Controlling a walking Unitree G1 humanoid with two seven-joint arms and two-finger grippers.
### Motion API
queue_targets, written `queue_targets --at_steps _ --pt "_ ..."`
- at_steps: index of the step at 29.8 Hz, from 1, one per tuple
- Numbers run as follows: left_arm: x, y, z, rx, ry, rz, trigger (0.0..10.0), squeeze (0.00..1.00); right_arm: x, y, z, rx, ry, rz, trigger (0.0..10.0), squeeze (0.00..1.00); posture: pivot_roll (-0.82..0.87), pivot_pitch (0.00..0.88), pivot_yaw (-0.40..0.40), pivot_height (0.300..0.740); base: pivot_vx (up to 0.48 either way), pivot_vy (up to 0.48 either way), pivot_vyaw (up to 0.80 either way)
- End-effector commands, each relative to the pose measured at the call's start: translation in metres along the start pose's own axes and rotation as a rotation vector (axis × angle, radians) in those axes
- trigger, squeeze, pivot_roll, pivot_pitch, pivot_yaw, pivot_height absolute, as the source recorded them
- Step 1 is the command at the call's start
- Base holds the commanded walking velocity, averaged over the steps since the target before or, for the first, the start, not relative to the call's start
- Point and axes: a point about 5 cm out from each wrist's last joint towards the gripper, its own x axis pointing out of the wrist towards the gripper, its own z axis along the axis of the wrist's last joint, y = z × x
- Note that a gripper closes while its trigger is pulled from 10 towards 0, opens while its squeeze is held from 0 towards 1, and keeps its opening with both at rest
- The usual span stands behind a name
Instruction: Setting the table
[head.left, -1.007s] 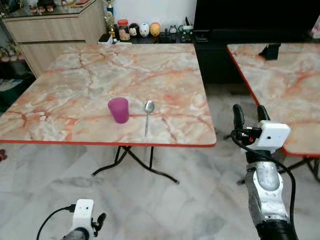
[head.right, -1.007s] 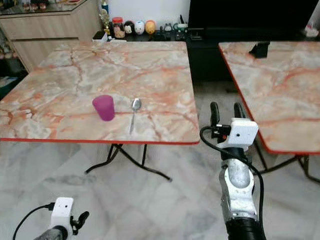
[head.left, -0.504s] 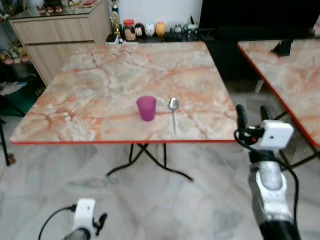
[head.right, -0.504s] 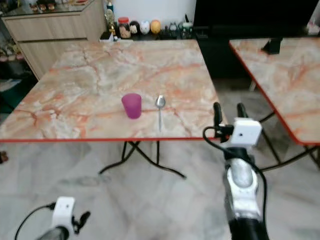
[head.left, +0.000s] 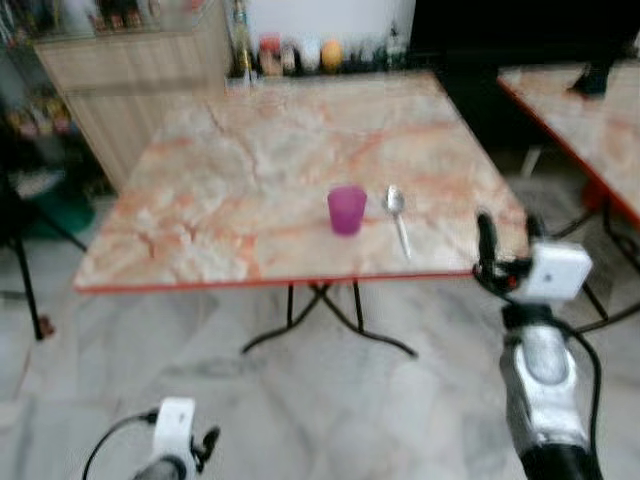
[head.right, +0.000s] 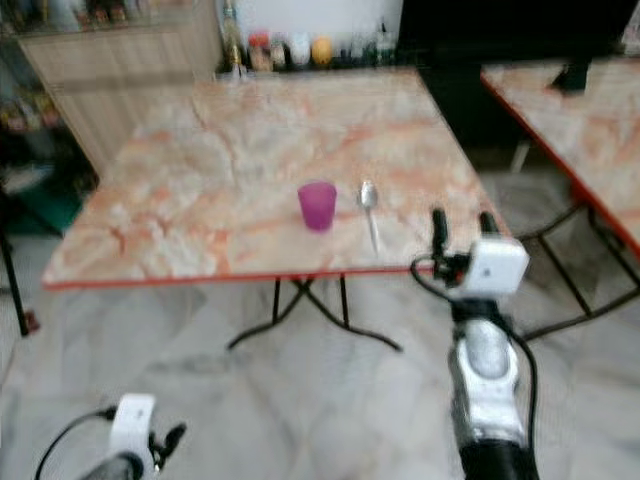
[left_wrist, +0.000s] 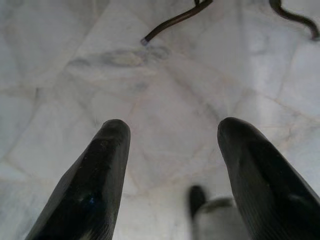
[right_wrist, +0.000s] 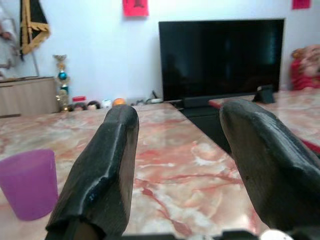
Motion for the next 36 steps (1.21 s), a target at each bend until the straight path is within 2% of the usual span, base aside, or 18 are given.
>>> queue_targets --at_steps 1,19,36 --pt "-0.0032 0.0086 -0.0055 0.000 0.023 0.020 10.0 0.00 0.0038 0.0095 0.0040 0.022 -0.020 0.022 10.0 0.00 0.00 0.000 0.024 0.740 0.000 0.334 0.00" --pt "-0.0036 0.0078 -0.0062 0.023 0.022 0.012 10.0 0.00 0.0039 0.0128 0.0026 0.028 -0.020 0.032 10.0 0.00 0.00 0.000 0.023 0.740 0.000 0.027 0.00" --pt "-0.0023 0.0086 -0.0042 0.008 0.030 0.020 10.0 0.00 0.0035 0.0140 0.0028 0.032 -0.019 0.036 10.0 0.00 0.01 0.000 0.025 0.740 0.000 0.000 0.00"
